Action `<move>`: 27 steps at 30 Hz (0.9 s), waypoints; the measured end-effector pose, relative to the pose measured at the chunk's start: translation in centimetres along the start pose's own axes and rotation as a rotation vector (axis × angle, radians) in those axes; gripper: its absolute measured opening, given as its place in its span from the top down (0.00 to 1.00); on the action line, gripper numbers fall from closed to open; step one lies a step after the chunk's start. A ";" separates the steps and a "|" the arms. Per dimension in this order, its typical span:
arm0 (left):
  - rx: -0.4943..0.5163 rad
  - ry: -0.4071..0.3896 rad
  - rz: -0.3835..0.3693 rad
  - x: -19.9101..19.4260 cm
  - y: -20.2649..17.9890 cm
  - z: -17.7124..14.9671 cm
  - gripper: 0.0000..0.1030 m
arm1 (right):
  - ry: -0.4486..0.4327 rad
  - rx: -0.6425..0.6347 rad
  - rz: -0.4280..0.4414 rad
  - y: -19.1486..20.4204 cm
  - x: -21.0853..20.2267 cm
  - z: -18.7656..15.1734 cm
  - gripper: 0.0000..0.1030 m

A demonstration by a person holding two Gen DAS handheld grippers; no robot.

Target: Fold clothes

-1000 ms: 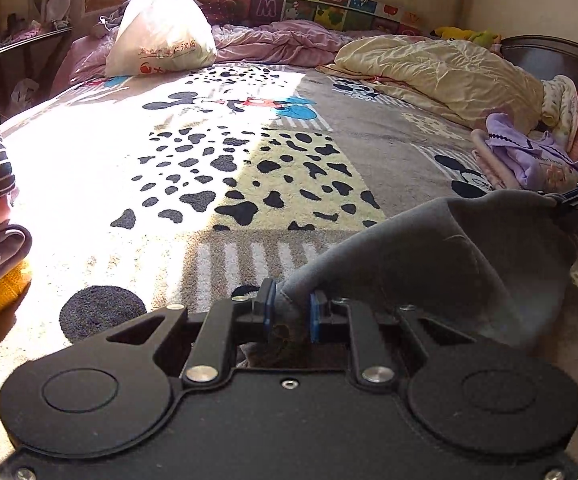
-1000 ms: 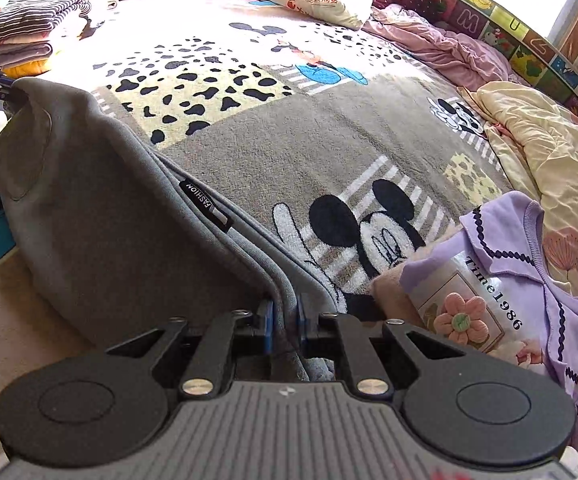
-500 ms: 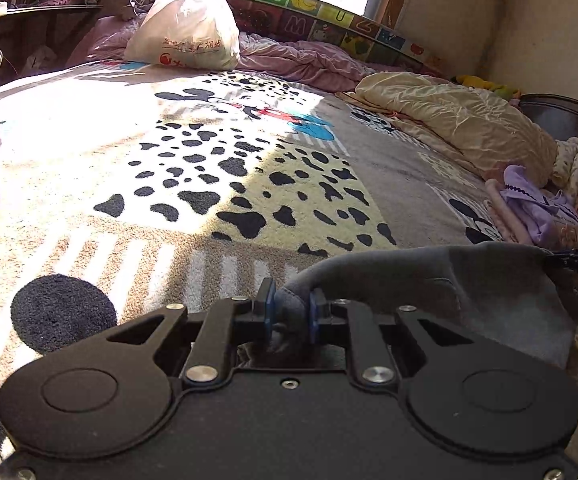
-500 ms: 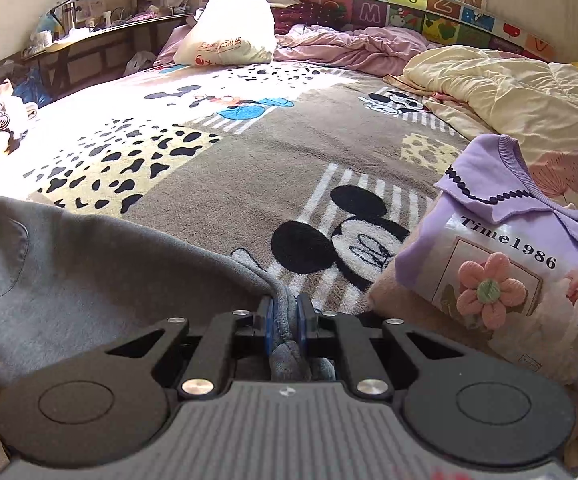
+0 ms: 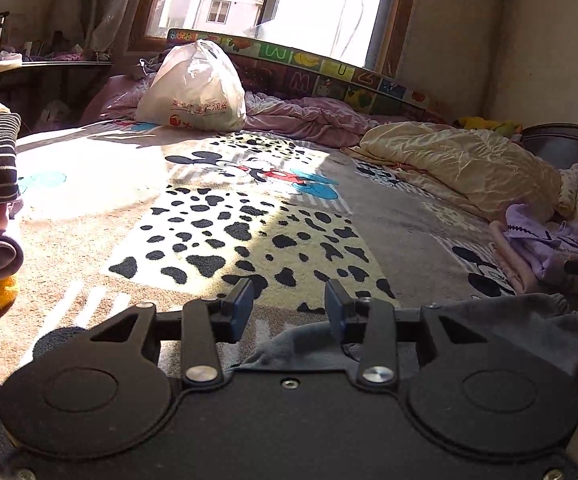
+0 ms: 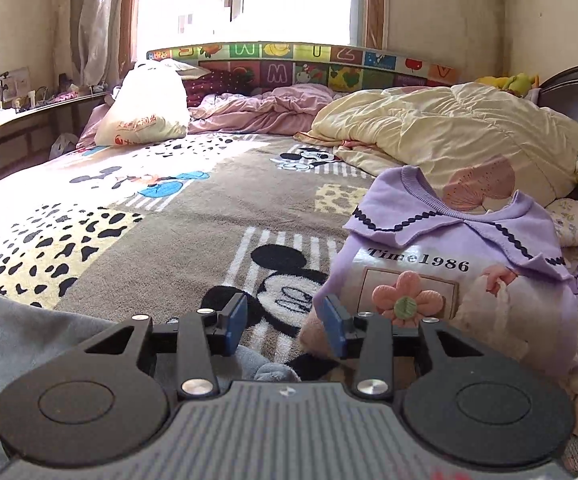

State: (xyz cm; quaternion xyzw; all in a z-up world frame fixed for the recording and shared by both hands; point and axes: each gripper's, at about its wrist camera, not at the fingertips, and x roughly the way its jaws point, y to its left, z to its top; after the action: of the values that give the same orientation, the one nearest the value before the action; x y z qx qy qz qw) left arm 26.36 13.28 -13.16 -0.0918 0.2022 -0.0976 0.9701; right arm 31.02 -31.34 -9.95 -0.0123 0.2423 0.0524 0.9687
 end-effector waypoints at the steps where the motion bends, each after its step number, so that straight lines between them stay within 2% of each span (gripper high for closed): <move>1: 0.031 0.013 -0.030 0.2 -0.8 -0.2 0.64 | -0.003 -0.012 0.035 0.2 -0.6 -0.2 0.59; 3: 0.076 0.132 -0.029 2.1 -1.7 -1.5 0.61 | 0.053 -0.055 0.128 1.2 -0.4 -1.2 0.59; 4: 0.098 0.196 -0.025 3.1 -2.2 -2.2 0.57 | 0.105 -0.090 0.128 1.7 0.3 -2.0 0.60; 6: 0.146 0.215 -0.016 3.8 -2.4 -3.4 0.52 | 0.209 -0.189 0.056 2.1 2.4 -4.2 0.60; 8: 0.173 0.234 -0.008 4.2 -2.5 -3.6 0.51 | 0.164 -0.273 0.051 2.0 2.5 -5.7 0.61; 12: 0.170 0.209 -0.025 3.6 -2.3 -3.3 0.53 | 0.192 -0.338 0.042 3.2 1.7 -4.6 0.61; 16: 0.150 0.160 -0.041 2.6 -2.4 -2.7 0.55 | 0.095 -0.293 0.084 3.9 -0.4 -3.1 0.57; 17: 0.163 0.187 -0.028 3.1 -2.4 -3.2 0.54 | 0.111 -0.289 0.079 3.9 0.1 -3.2 0.57; 18: 0.182 0.221 -0.010 3.8 -2.4 -3.9 0.52 | 0.164 -0.288 0.066 3.8 1.2 -3.7 0.57; 19: 0.217 0.218 -0.001 4.0 -2.7 -4.4 0.50 | 0.216 -0.286 0.053 3.7 2.2 -4.2 0.55; 20: 0.225 0.217 0.005 4.1 -2.8 -4.4 0.50 | 0.234 -0.290 0.050 3.6 2.9 -4.8 0.54; 22: 0.214 0.202 0.004 3.6 -3.1 -3.8 0.50 | 0.214 -0.312 0.058 3.6 3.4 -5.8 0.54; 25: 0.200 0.116 -0.053 1.7 -3.8 -2.8 0.52 | 0.250 -0.340 0.025 4.6 3.1 -4.8 0.55; 27: 0.145 0.066 -0.120 0.6 -4.5 -2.4 0.52 | 0.220 -0.325 0.000 4.9 1.9 -4.3 0.57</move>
State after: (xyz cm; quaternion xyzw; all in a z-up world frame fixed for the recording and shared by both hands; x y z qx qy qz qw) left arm 25.25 8.43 -14.55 -0.0299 0.2205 -0.1729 0.9595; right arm 30.13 -26.48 -14.57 -0.1740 0.3352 0.0893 0.9216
